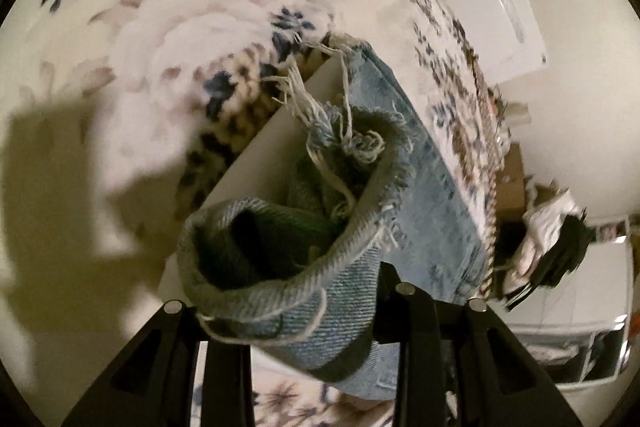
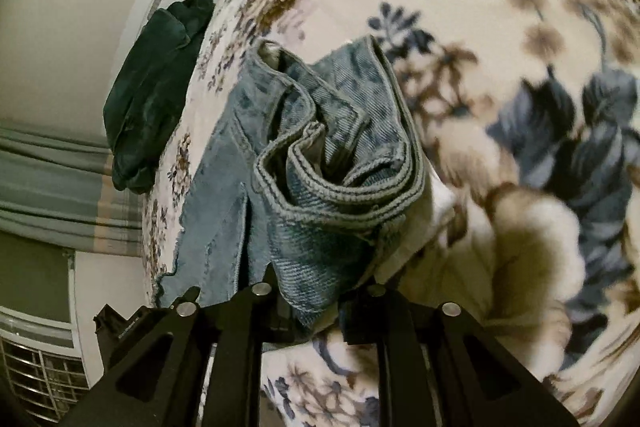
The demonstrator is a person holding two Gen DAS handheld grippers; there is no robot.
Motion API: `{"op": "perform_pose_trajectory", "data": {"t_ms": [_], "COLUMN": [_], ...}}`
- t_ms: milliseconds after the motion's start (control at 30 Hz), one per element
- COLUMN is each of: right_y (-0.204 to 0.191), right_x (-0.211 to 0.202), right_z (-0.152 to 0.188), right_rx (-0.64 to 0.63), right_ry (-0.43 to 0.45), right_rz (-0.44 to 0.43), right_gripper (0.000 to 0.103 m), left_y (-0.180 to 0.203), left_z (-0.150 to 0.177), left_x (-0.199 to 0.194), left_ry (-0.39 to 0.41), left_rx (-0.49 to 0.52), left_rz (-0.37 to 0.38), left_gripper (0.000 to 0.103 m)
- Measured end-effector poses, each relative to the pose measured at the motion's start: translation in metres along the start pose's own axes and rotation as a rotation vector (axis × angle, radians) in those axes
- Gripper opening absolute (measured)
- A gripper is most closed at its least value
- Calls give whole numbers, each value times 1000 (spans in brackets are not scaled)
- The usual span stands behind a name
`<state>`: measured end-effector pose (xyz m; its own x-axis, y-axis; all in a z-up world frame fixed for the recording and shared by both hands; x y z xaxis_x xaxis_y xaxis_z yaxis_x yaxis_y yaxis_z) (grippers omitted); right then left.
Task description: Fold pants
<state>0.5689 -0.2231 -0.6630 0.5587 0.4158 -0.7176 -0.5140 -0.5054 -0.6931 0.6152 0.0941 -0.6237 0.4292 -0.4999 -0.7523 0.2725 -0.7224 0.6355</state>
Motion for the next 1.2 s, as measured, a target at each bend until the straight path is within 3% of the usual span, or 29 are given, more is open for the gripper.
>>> {"op": "perform_pose_trajectory", "data": {"t_ms": [233, 300, 367, 467, 567, 700, 867, 1200], "right_y": [4, 1, -7, -25, -46, -72, -111, -190], "right_x": [-10, -16, -24, -37, -50, -76, -126, -271], "right_z": [1, 2, 3, 6, 9, 14, 25, 60], "right_rx": [-98, -146, -214, -334, -425, -485, -551, -657], "right_ry": [-14, -10, 5, 44, 85, 142, 213, 294], "right_rz": [162, 214, 278, 374, 462, 522, 575, 533], "right_gripper": [60, 69, 83, 96, 99, 103, 103, 103], "left_y": [14, 19, 24, 28, 29, 50, 97, 190], "left_z": [9, 11, 12, 13, 17, 27, 37, 63], "left_x": [-13, -19, -29, -43, -53, -76, -124, -243], "left_ry": [-39, -42, -26, -1, -31, -22, 52, 171], "left_rx": [117, 160, 219, 300, 369, 479, 578, 631], "left_rz": [-107, -161, -244, -343, -419, -491, -542, -489], "left_gripper": [41, 48, 66, 72, 84, 84, 84, 84]}}
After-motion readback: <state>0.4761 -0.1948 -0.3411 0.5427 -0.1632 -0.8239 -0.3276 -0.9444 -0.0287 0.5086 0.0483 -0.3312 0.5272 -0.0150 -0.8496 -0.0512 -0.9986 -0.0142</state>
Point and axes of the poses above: each gripper's, at about its wrist camera, not at the fingertips, and x roughly the way its jaws point, y to its right, z to its underside, the point moved 6 cm from there along x, roughly the way its jaws point, and after that the axes turned 6 degrees about x, right-handed, at the moved point
